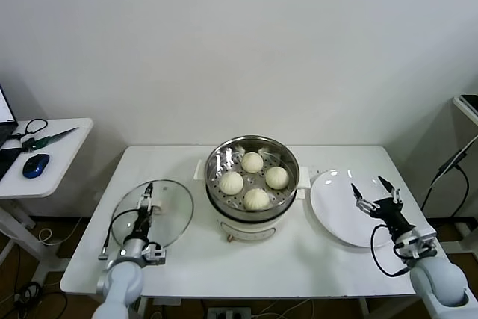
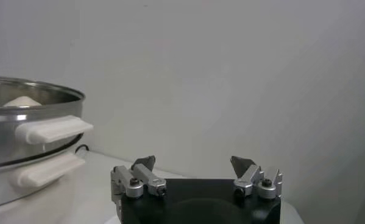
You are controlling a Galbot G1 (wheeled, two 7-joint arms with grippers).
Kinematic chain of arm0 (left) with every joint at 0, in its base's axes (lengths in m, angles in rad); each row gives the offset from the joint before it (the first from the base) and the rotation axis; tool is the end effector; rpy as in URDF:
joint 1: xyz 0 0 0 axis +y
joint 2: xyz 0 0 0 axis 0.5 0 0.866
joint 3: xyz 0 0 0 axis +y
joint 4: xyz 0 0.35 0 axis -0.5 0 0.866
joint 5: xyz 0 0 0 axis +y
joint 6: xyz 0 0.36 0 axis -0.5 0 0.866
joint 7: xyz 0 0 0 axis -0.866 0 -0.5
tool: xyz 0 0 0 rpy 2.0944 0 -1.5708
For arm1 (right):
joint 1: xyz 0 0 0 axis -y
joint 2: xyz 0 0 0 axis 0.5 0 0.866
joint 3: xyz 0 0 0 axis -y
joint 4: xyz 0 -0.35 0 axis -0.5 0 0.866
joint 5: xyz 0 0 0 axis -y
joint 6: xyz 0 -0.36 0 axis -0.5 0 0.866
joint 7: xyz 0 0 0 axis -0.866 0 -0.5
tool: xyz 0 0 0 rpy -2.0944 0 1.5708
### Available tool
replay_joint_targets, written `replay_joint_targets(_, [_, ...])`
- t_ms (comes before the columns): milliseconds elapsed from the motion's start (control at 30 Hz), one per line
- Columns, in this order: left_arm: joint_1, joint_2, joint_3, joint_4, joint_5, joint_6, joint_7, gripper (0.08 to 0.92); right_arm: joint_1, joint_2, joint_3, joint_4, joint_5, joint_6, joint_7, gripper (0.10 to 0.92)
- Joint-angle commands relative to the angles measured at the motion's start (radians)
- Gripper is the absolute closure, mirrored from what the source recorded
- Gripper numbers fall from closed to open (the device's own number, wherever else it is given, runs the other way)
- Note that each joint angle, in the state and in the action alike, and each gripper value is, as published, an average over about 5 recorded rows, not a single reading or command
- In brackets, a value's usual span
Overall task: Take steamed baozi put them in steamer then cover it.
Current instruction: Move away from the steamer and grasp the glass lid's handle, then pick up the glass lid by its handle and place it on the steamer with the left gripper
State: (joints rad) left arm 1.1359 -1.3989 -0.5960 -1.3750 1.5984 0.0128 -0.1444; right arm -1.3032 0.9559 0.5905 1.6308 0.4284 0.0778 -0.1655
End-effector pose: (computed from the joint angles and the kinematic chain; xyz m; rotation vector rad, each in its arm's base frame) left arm 0.3145 0.0970 -0.4391 -0.0612 -1.8907 -2.3204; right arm 0.2824 -0.2091 -0.3369 0.2551 -3.0107 0.2763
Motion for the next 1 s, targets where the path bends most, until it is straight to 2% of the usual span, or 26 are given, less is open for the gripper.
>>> replay_joint_targets(33, [-0.047,0.003,0.001,0.056,-0.018,-0.011,-0.01,0.18,-0.009,0.008,0.007,-0.004,-0.021,0.005,-0.008,0.203])
replay_joint_targets(133, [-0.041,0.004,0.003,0.049,-0.028,-0.016,-0.006,0.223,-0.008,0.012,0.006,-0.009,-0.026,0.008,-0.012,0.203])
replay_joint_targets(800, [-0.02,0.007,0.0,0.014,-0.077,-0.021,0.004,0.796,-0.003,0.035,0.005,-0.033,-0.065,0.033,-0.027,0.203])
replay_joint_targets(900, [0.006,0.018,0.002,-0.049,-0.109,-0.015,0.016,0.846,-0.001,0.034,0.005,-0.036,-0.065,0.035,-0.028,0.203])
replay_joint_targets(1000, [0.046,0.036,0.004,-0.143,-0.153,0.001,0.028,0.851,0.004,0.032,0.005,-0.039,-0.065,0.037,-0.03,0.203])
